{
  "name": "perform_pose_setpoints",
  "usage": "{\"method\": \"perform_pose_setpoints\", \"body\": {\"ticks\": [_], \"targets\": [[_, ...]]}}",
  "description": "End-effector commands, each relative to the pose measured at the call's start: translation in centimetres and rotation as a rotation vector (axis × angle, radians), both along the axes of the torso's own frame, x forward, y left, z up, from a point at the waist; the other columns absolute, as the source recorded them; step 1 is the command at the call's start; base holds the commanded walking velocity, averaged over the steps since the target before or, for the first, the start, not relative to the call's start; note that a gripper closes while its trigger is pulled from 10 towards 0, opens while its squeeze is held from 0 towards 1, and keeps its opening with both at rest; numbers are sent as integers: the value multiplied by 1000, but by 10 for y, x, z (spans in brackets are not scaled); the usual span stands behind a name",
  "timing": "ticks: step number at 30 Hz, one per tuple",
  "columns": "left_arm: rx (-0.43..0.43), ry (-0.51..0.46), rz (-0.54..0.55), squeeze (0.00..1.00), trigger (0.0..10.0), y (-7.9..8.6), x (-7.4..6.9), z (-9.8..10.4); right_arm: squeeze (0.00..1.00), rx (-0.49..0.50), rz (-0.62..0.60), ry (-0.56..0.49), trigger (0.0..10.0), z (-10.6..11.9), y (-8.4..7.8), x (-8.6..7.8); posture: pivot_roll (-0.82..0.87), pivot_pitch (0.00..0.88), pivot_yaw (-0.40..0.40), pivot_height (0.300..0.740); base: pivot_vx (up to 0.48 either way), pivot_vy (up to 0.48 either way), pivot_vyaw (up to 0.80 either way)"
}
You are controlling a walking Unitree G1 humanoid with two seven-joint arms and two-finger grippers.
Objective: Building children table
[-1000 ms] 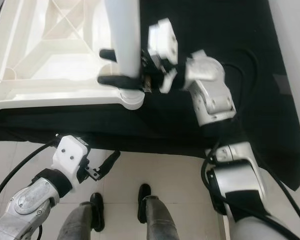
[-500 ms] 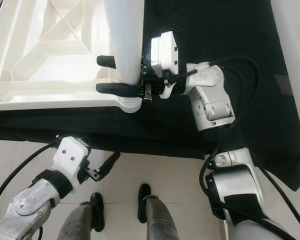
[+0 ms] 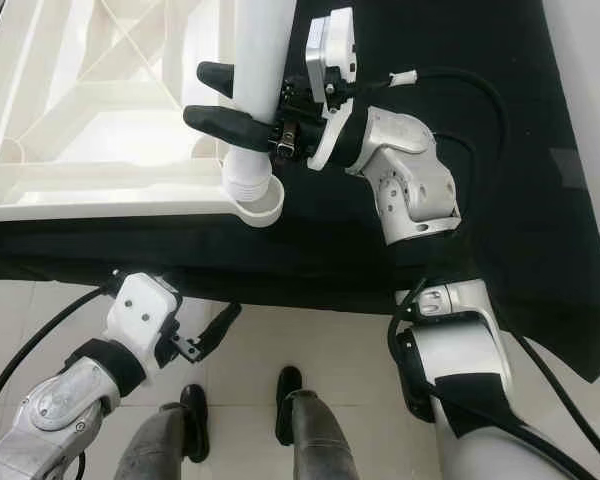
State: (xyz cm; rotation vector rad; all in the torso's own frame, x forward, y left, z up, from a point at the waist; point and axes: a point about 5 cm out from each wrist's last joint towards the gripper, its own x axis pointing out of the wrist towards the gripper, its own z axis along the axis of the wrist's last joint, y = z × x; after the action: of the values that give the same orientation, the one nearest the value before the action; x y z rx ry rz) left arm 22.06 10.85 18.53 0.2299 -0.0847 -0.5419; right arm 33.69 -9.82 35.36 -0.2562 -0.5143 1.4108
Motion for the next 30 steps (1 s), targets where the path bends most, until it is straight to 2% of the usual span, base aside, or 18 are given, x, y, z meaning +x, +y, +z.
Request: {"method": "perform_pose_setpoints", "body": {"ticks": [1, 8, 12, 15, 17, 24, 26, 30], "targets": [[7, 20, -3, 0, 10000, -1, -2, -6, 0, -106, 15, 27, 10000, -18, 2, 0, 87, 434, -54, 740, 0, 0, 0], [5, 20, -4, 0, 10000, -2, -2, -6, 0, -115, 16, 82, 10000, -22, -5, 5, 89, 436, -53, 740, 0, 0, 0], [6, 21, -5, 0, 10000, -1, -3, -5, 0, -136, 81, 133, 10000, -23, -16, 11, 94, 442, -52, 740, 0, 0, 0], [6, 21, -5, 0, 10000, -1, -3, -5, 0, -148, 90, 144, 10000, -24, -17, 12, 94, 442, -52, 740, 0, 0, 0], [6, 23, -5, 0, 10000, -1, -5, -5, 0, -161, 155, 176, 10000, -24, -19, 12, 99, 451, -56, 740, 0, 0, 0], [7, 29, -2, 0, 10000, 0, -9, -5, 0, -193, 253, 164, 10000, -22, -16, 10, 112, 467, -57, 740, 0, 0, 0], [9, 38, 7, 0, 10000, 2, -12, -5, 0, -234, 302, 146, 10000, -21, -9, 7, 129, 485, -59, 740, 0, 0, 0], [11, 46, 16, 0, 10000, 4, -16, -5, 0, -275, 326, 139, 10000, -21, -2, 6, 138, 496, -60, 740, 0, 0, 0]]}}
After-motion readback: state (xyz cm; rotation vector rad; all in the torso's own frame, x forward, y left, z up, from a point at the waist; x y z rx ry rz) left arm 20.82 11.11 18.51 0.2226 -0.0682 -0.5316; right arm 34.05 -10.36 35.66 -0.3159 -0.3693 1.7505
